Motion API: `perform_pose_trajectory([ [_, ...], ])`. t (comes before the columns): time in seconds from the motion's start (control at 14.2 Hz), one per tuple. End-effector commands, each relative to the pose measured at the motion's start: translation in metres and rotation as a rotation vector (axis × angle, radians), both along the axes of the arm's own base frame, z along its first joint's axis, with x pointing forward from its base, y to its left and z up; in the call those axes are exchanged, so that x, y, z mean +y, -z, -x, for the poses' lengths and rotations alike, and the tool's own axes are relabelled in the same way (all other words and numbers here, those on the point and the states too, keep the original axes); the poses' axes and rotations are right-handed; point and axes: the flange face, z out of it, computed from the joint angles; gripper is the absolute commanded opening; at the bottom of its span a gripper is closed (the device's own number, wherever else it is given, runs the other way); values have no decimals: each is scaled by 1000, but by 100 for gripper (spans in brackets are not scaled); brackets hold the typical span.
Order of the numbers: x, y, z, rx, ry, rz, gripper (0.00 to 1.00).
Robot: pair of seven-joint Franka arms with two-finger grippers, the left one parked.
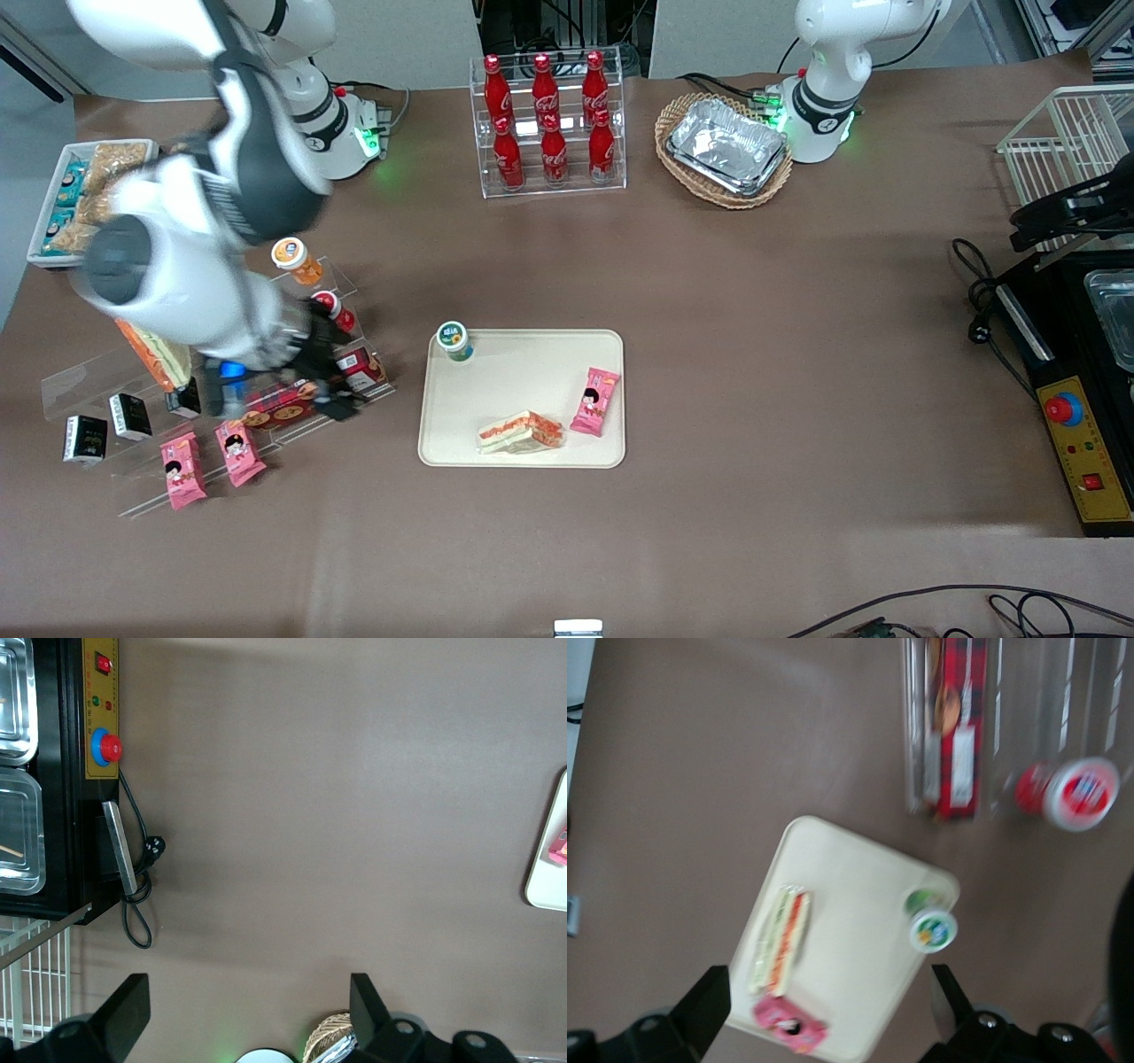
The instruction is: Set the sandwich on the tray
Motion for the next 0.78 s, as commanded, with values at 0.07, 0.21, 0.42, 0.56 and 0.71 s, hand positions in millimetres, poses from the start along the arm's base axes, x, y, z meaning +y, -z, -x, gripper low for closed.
perform_pose_trajectory([
  [0.07,-80,-40,20,-6,-473,118,100],
  [0.21,-115,-54,26,3,-640,147,100],
  [0.42,-161,-77,42,-40,-764,145,100],
  [0.56,-185,-87,52,-72,-861,150,100],
  [0.71,-205,-94,57,-90,-965,153,100],
])
